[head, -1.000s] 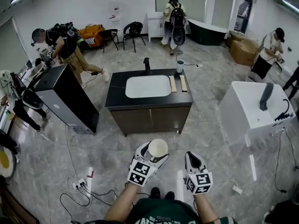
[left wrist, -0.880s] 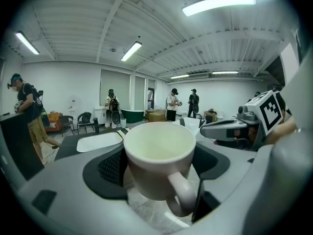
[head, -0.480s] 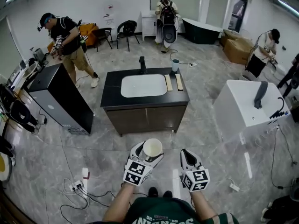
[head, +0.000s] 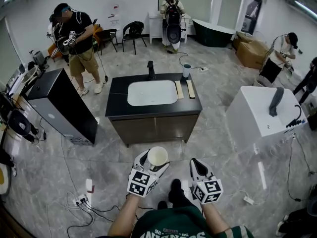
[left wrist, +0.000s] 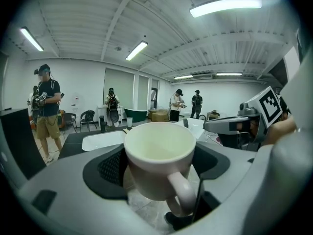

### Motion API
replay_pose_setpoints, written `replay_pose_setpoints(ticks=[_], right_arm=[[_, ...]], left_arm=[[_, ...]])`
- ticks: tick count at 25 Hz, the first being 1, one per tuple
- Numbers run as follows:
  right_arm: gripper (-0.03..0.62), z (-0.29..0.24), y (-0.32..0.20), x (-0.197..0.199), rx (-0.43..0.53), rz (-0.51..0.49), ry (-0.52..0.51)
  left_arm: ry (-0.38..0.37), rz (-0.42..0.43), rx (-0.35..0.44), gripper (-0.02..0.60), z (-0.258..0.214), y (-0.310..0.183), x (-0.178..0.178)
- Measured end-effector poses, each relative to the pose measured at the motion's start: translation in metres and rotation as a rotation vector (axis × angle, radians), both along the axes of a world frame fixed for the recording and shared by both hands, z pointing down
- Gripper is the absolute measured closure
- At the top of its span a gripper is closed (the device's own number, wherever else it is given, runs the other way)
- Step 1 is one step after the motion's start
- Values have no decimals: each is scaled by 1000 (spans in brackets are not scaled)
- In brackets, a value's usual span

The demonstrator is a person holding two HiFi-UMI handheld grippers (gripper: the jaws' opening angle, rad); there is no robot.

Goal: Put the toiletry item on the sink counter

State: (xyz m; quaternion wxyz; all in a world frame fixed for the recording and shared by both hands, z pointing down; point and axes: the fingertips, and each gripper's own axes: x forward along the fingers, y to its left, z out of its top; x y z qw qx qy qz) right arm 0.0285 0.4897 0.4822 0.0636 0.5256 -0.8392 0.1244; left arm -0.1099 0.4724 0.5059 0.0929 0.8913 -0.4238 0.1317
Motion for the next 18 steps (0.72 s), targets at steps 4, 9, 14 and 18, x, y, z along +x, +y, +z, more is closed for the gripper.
replay_pose_setpoints(ticks=[4, 9, 14, 18], right_arm=[[551, 6, -21, 0, -3, -1, 0], [551, 13, -64, 10, 6, 13, -21], [551, 24, -136, 19, 14, 12, -39], [551, 32, -209, 30, 8, 15, -49]], left_arm=[[-2, -2, -4, 166, 5, -25, -2], [-13, 17, -2, 166, 9, -67, 10], [-32, 32, 0, 166, 18, -135, 23], [-45, 27, 1, 166, 22, -206, 34]])
